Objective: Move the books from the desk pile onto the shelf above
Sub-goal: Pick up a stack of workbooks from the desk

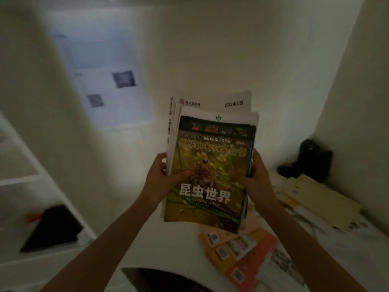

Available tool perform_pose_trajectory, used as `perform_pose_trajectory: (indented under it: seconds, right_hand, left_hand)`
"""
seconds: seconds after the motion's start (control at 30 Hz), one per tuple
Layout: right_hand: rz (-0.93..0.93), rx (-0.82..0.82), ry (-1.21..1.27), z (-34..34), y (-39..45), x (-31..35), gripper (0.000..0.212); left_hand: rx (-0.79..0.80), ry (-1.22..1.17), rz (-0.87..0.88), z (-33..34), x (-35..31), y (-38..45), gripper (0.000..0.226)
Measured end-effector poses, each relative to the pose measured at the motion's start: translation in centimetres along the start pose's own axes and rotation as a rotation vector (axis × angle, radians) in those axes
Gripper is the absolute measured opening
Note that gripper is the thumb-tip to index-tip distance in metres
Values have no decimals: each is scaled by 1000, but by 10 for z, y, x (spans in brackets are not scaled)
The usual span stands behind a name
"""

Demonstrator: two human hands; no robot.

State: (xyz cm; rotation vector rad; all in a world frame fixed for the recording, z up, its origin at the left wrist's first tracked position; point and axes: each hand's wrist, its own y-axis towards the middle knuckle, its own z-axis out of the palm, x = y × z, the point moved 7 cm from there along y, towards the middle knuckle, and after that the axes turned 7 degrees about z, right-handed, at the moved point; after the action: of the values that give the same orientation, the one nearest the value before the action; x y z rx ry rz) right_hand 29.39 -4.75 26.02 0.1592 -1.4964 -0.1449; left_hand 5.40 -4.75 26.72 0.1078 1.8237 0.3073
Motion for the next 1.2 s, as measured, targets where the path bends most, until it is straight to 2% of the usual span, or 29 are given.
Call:
perform_pose_trajectory:
  seconds: [0.07,0.2,0.33,0.47,0.6,0.73,0.8,0.9,0.97,1.07,1.2]
  right_hand:
    - [-45,34,34,43,-7,22,67]
    - [-157,94,65,120,-17,75,66]
    - [-250,146,103,176,-24,135,68]
    - [-360,185,146,217,-24,196,73]
    - [-446,226,184,251,-6,261,68]
    - [-490,243,218,282,40,331,60]
    - [-496,272,250,301,71,368,56]
    - [-427,322,298,329,123,410,68]
    - [-373,377,308,350,159,425,68]
    - [-314,468,302,379,205,427,61]
    - [-258,536,273,420,251,417,68]
  left_hand:
    - [-59,21,41,-50,-19,-12,75]
    - [-176,16,160,-138,-61,-32,54]
    - [-263,-14,243,-205,-107,-46,54]
    - [-338,22,354,-257,-161,-51,54]
    - [-398,24,458,-296,-215,-42,66]
    - [-514,13,589,-332,-271,-9,49]
    - [-565,18,667,-347,-303,12,46]
    - [-634,32,749,-361,-345,43,42]
    - [-677,36,771,-366,-361,62,43]
    - [-754,46,782,-372,-358,89,46]
    - [-957,85,744,-379,-330,113,52]
